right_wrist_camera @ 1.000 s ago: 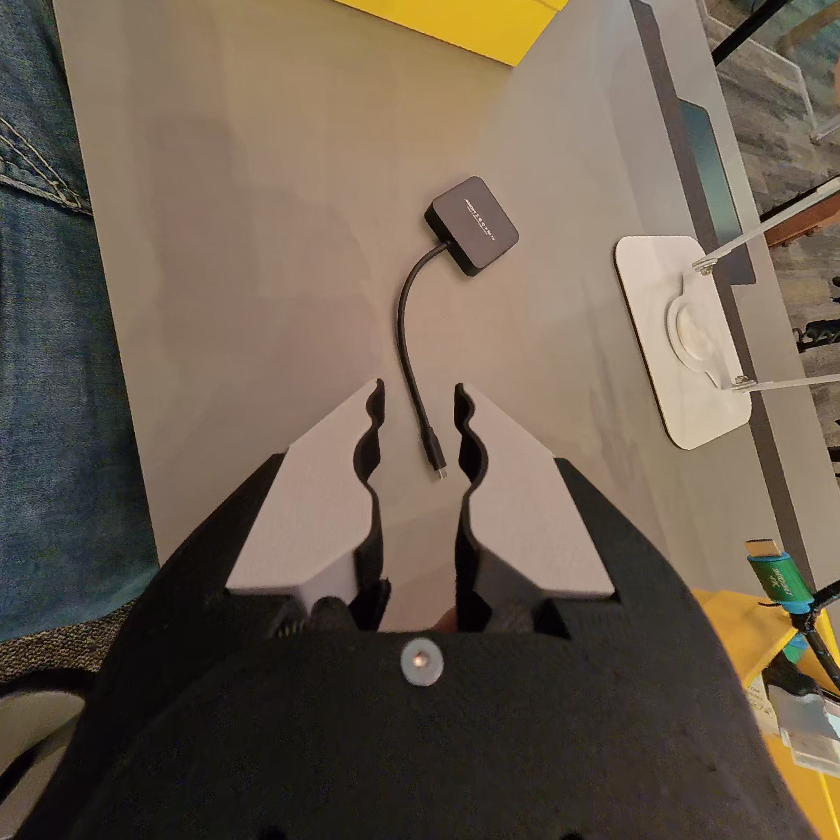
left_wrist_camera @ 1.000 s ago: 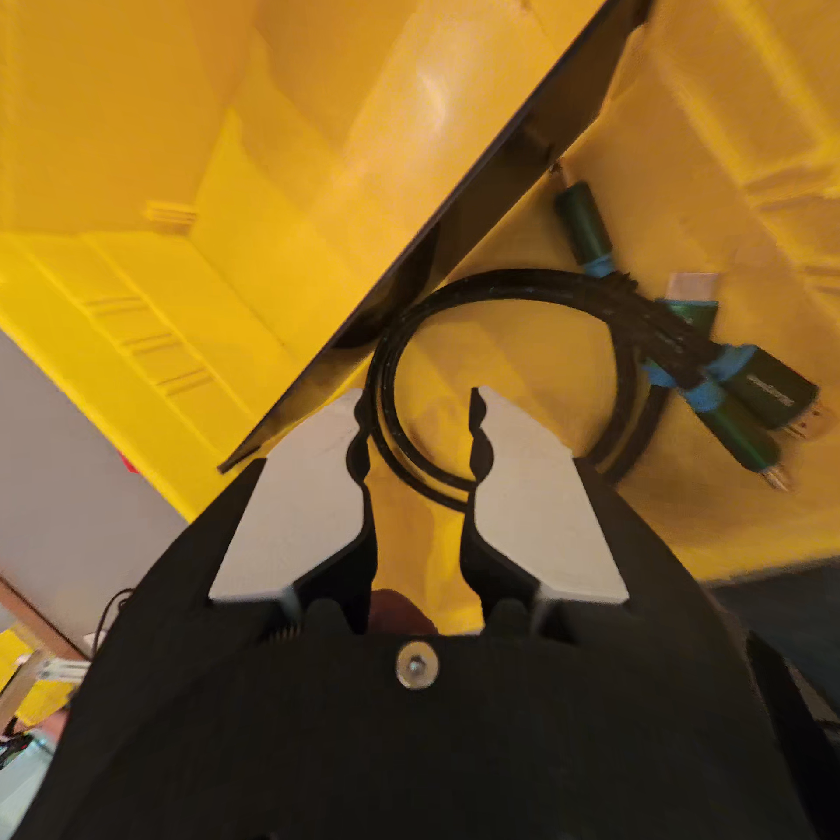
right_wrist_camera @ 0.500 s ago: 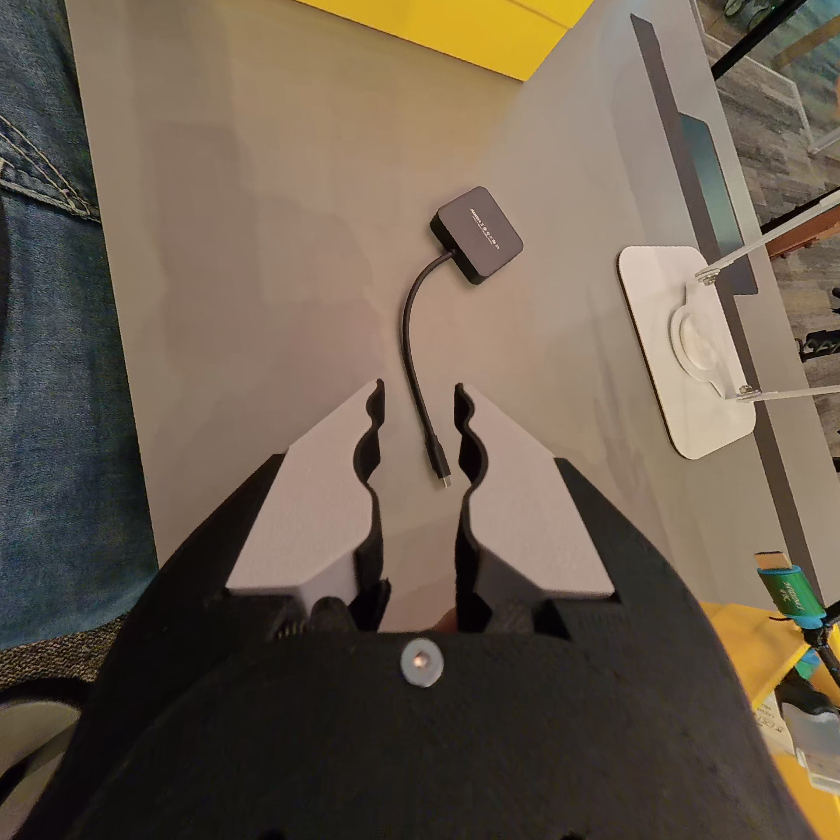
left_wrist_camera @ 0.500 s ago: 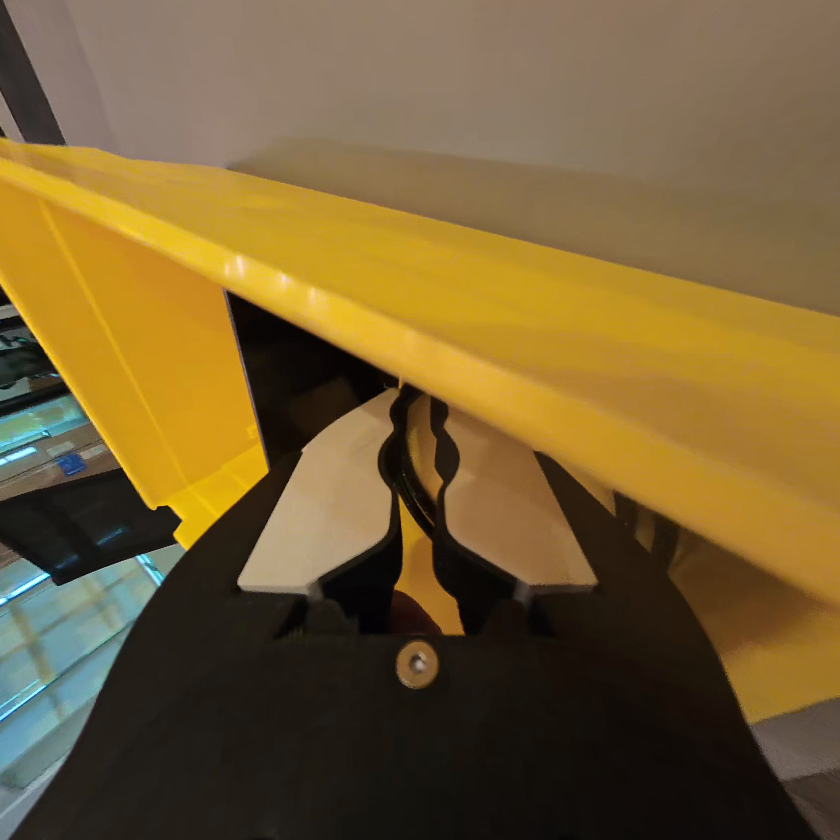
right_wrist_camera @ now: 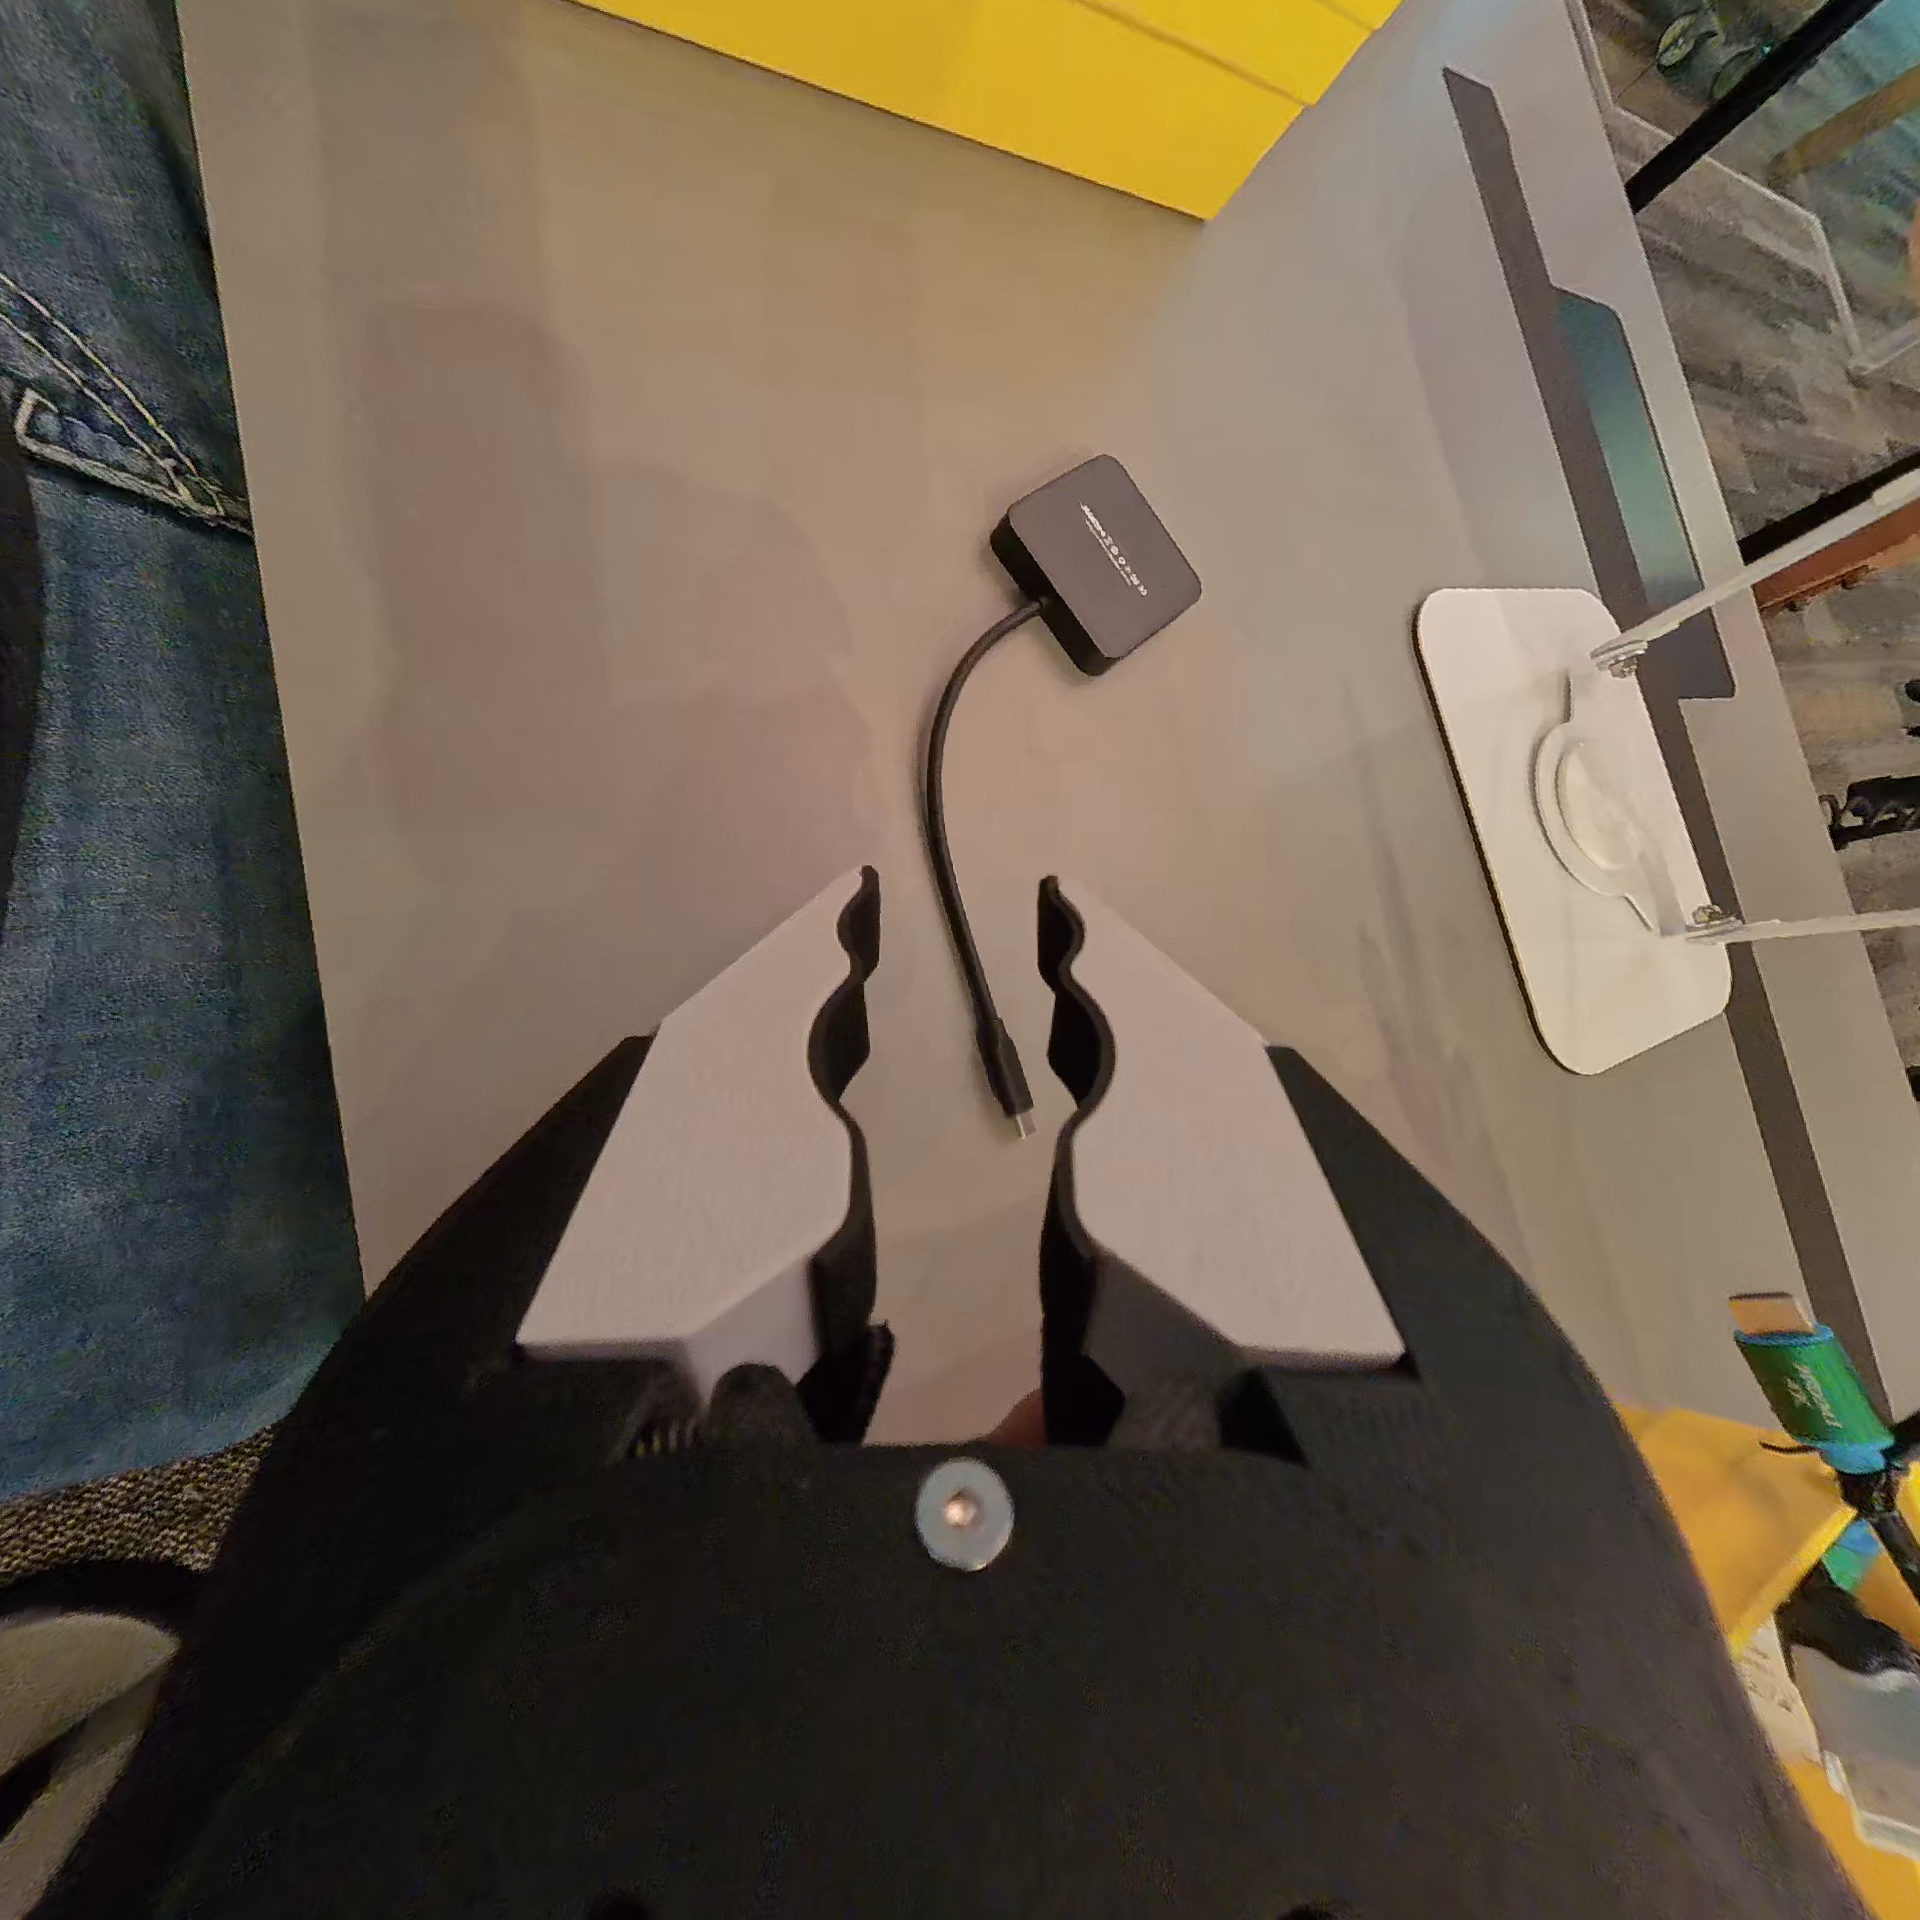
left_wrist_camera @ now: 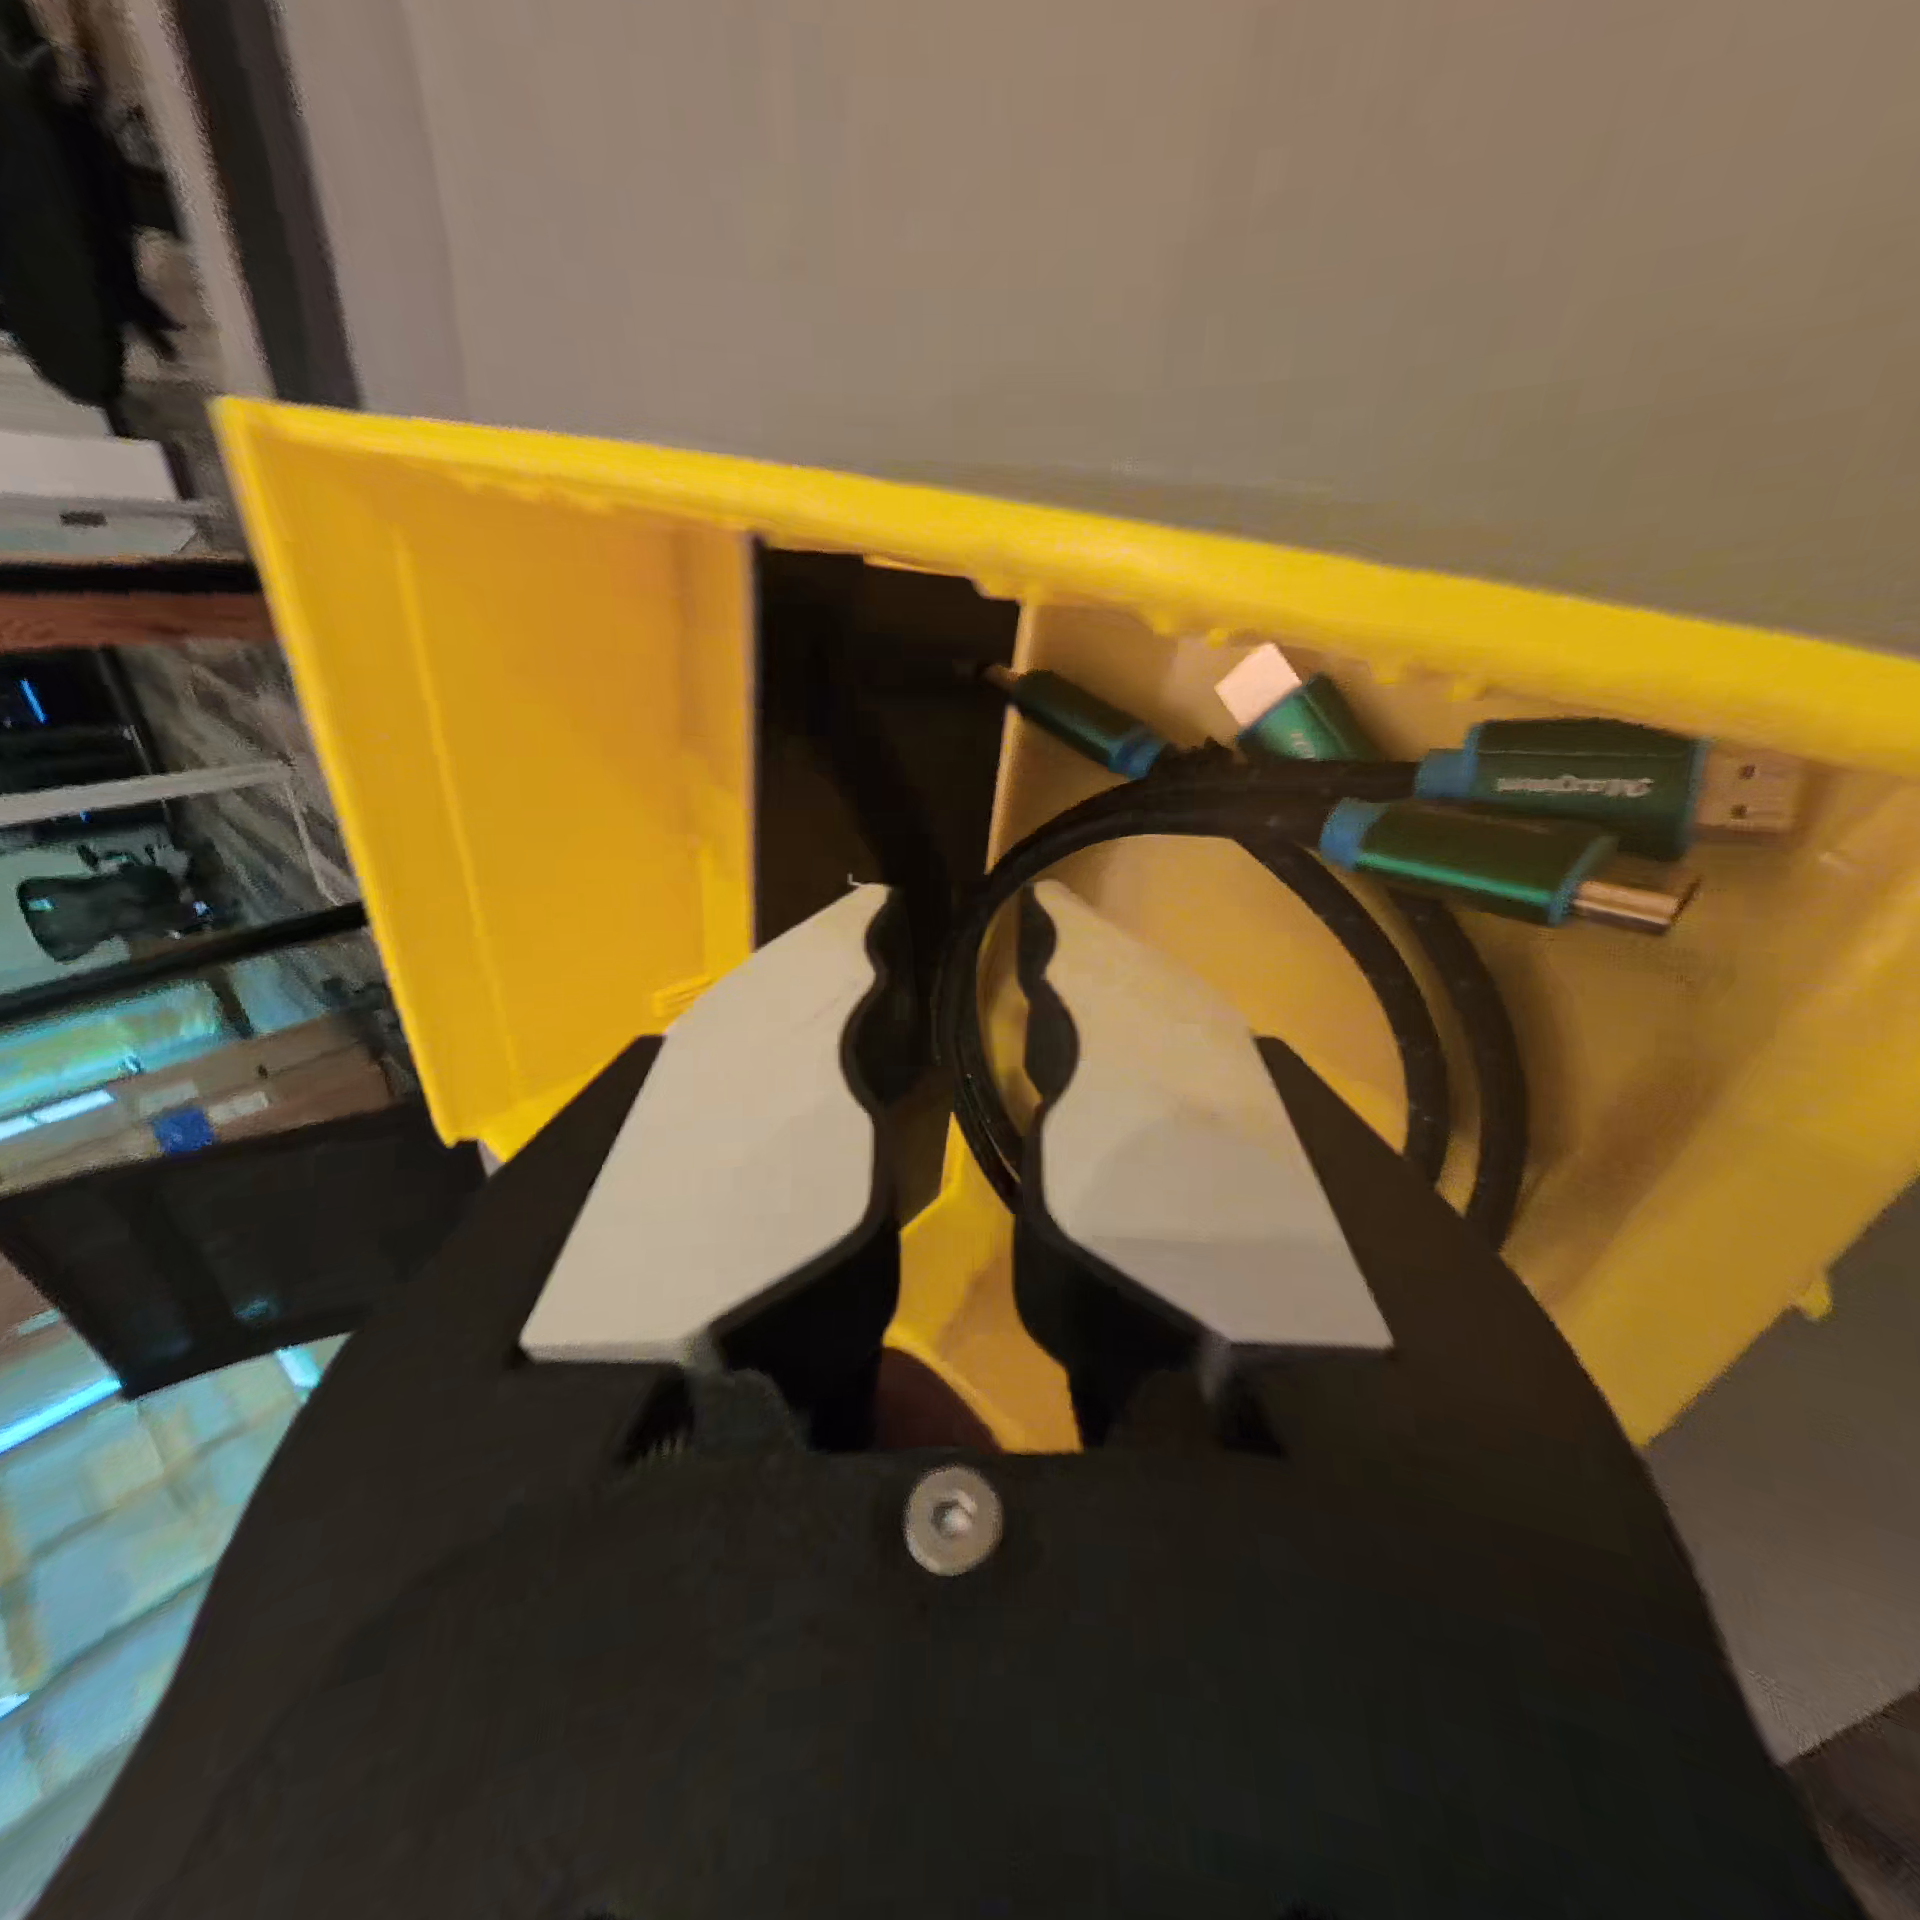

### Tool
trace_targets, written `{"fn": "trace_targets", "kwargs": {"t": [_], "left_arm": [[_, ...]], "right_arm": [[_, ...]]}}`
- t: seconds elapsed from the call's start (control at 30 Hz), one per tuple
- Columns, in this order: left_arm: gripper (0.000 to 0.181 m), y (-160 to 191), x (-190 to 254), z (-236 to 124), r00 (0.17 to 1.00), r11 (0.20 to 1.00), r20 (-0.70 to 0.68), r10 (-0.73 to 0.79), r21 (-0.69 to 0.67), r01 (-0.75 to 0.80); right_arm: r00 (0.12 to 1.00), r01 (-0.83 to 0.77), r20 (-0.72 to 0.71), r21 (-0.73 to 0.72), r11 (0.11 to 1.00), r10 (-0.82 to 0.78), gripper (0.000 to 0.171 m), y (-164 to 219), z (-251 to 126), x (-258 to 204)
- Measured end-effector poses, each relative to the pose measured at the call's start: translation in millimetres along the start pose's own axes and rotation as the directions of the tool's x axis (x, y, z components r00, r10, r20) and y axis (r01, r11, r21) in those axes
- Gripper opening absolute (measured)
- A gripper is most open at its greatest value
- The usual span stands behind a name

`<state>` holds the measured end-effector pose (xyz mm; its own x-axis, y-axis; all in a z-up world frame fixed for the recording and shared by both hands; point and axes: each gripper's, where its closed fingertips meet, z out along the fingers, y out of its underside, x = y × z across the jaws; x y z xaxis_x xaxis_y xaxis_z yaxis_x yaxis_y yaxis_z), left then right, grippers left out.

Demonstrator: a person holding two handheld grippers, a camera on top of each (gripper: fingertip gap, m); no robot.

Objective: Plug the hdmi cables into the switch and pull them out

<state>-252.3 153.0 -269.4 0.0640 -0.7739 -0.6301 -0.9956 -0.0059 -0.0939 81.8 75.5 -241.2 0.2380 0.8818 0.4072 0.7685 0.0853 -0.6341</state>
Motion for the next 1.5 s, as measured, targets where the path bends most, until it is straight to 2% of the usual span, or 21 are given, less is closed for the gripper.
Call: {"fn": "trace_targets", "kwargs": {"t": [0.07,0.17,0.3,0.4,0.6,0.8,1.0,1.2,1.33,1.5], "left_arm": [[0.027,0.5,10.2,13.2,0.994,0.994,-0.038,0.099,-0.041,-0.101],[0.027,0.7,18.2,29.1,0.983,0.984,-0.088,0.163,-0.056,-0.168],[0.016,6.8,20.2,40.3,0.980,0.984,-0.122,0.157,-0.067,-0.166],[0.010,8.2,11.0,35.3,0.983,0.982,-0.068,0.168,-0.073,-0.173],[0.006,4.3,-21.9,-7.1,0.994,0.999,0.103,0.035,0.005,-0.036],[0.006,8.4,-66.2,-61.3,0.954,0.988,0.271,-0.130,0.116,0.102],[0.006,4.3,-103.2,-108.3,0.896,0.974,0.397,-0.198,0.181,0.135],[0.006,-29.9,-129.0,-139.9,0.873,0.965,0.442,-0.209,0.239,0.110],[0.006,-29.3,-126.4,-127.8,0.894,0.980,0.420,-0.155,0.182,0.084],[0.006,6.6,-94.9,-81.9,0.932,0.996,0.352,-0.090,0.029,0.085]], "right_arm": [[1.000,0.006,0.005,-0.002,1.000,-0.006,0.028,-0.9,0.7,-2.3],[1.000,0.006,0.008,-0.007,1.000,-0.006,0.028,0.9,-0.1,-3.8],[1.000,-0.005,0.002,-0.006,1.000,0.005,0.028,4.4,-1.5,-1.3],[1.000,-0.007,0.002,-0.001,1.000,0.007,0.028,4.8,-1.1,-0.7],[1.000,-0.011,0.006,0.001,1.000,0.011,0.028,6.2,1.3,-0.9],[1.000,-0.007,0.006,0.013,1.000,0.007,0.028,-0.2,2.1,-0.3],[1.000,-0.001,0.007,0.013,1.000,0.001,0.028,-2.5,1.5,-1.7],[1.000,0.001,0.002,0.021,1.000,-0.001,0.028,-5.4,-0.6,-1.4],[1.000,-0.003,-0.001,0.026,1.000,0.003,0.028,-4.1,-2.2,-1.6],[1.000,-0.010,0.002,0.024,1.000,0.010,0.028,0.9,-1.4,-2.4]]}}
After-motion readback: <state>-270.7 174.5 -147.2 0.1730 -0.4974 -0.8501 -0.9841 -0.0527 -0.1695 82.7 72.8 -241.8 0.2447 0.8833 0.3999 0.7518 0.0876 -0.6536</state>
